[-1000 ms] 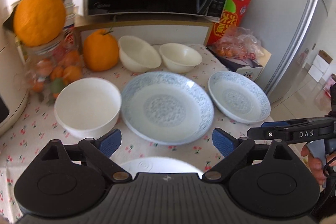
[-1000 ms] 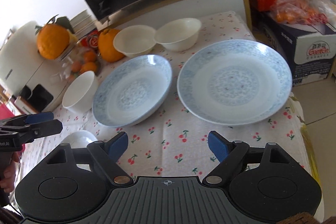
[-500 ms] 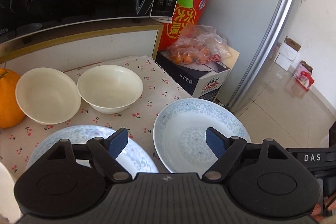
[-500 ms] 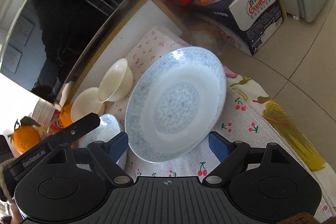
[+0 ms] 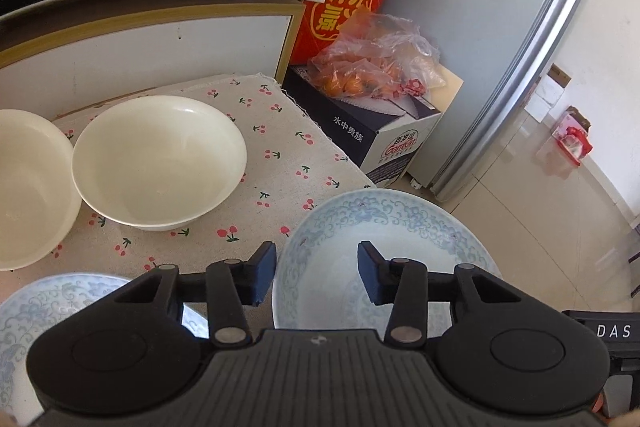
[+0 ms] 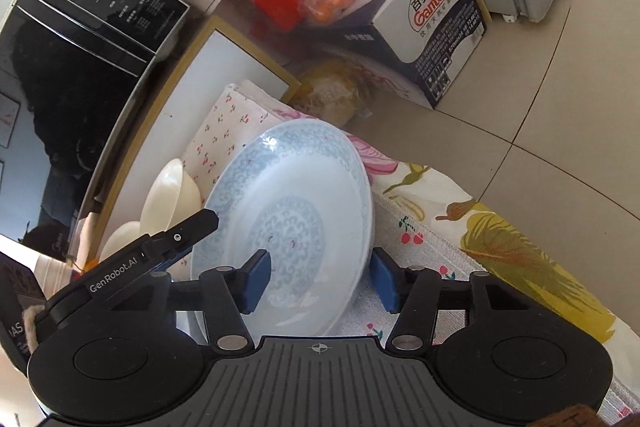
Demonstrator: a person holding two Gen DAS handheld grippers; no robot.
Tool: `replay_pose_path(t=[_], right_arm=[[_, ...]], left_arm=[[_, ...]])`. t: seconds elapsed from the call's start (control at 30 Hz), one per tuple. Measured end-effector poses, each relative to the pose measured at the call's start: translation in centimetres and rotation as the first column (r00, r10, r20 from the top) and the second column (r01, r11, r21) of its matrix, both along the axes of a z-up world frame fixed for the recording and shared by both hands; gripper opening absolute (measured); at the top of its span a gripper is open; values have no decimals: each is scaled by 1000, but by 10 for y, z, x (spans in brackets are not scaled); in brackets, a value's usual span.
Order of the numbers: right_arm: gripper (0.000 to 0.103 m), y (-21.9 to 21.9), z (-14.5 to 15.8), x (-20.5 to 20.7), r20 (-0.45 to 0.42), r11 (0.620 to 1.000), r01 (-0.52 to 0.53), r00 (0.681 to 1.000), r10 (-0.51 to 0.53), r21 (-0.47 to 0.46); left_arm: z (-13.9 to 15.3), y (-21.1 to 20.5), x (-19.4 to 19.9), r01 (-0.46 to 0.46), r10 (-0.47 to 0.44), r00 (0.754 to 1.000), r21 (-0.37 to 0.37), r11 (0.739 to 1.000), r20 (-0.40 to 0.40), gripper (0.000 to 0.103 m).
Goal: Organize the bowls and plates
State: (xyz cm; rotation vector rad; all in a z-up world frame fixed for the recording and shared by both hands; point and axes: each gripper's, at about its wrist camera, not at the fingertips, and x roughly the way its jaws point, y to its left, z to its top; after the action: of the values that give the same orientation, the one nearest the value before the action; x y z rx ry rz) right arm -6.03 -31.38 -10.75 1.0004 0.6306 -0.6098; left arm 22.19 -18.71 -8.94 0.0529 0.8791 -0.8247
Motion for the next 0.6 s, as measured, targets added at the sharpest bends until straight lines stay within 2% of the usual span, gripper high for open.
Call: replay_pose_path(t=[0.17,0.27,0.33,0.43,0.6], right_arm=[[40,-3,-3,1,-15,1000,17,1000,-17,-16],[37,-3,-2,2,-26,1000,12,1000,-13,-29],[31,-2,-2,3,-44,999,6,999,-8,-54],[26,0,0,6,-72,996,-9,997,3,-93],[23,-1,5,7,-94,991,-22,996,9,-135]], left_arm=[[-6,-3,5,5,-5,1000,22,1000,-1,31],[-11,-2,8,-15,15,1000,28,1000,-19,23],[-12,-1,8,-27,27,1000,33,999,-10,16],[-11,0,7,-31,31,1000,35,999,-5,14],[-10,1,2,-43,43,999,26,999,4,12]])
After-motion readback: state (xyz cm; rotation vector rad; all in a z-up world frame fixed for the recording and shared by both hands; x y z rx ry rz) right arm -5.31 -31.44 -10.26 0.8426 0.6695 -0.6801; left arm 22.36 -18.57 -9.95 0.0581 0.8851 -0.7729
